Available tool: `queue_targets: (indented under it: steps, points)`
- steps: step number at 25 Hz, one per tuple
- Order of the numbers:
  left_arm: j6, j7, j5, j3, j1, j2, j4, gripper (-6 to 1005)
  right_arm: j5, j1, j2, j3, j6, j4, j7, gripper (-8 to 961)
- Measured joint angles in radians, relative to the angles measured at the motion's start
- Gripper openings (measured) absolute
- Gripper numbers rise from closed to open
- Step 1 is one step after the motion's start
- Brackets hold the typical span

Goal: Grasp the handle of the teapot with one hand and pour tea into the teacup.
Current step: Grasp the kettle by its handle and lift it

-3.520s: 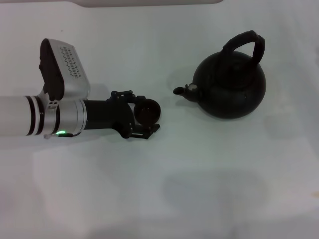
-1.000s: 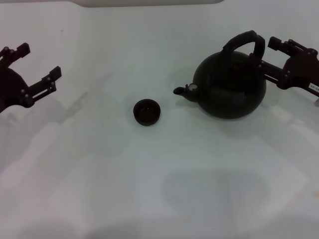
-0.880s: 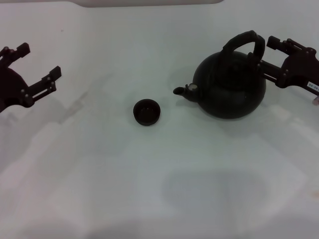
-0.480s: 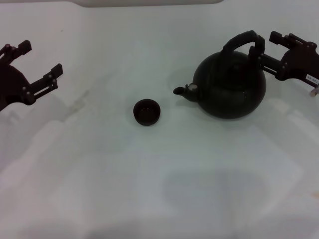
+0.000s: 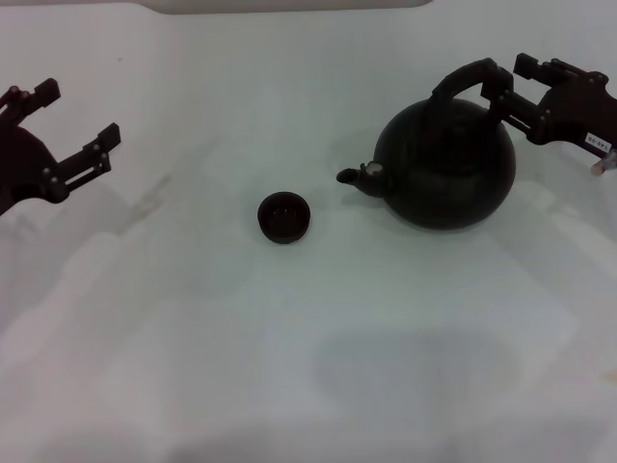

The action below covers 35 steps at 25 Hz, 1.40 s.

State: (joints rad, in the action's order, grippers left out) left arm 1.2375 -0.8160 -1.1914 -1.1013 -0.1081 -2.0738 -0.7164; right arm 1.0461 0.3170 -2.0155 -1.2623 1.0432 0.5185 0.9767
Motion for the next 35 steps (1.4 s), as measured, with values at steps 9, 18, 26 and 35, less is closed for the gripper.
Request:
queue_targets:
  steps: [9,18,26,35]
  points:
    - [-0.007,0.010,0.001,0.000,-0.008,0.001,0.009,862,0.000,-0.004,0.003,-0.021,0.007,-0.002,-0.013,487]
    - [-0.007,0.010,0.001,0.000,-0.012,0.001,0.009,862,0.005,-0.009,0.005,-0.023,0.015,-0.003,-0.013,462]
    - [-0.007,0.008,-0.002,0.000,-0.012,0.000,0.009,862,-0.001,-0.008,0.001,-0.020,0.008,-0.003,-0.013,343]
    - [-0.001,0.007,0.000,-0.001,-0.009,0.000,0.018,862,-0.002,-0.005,0.002,-0.019,0.012,-0.003,-0.025,158]
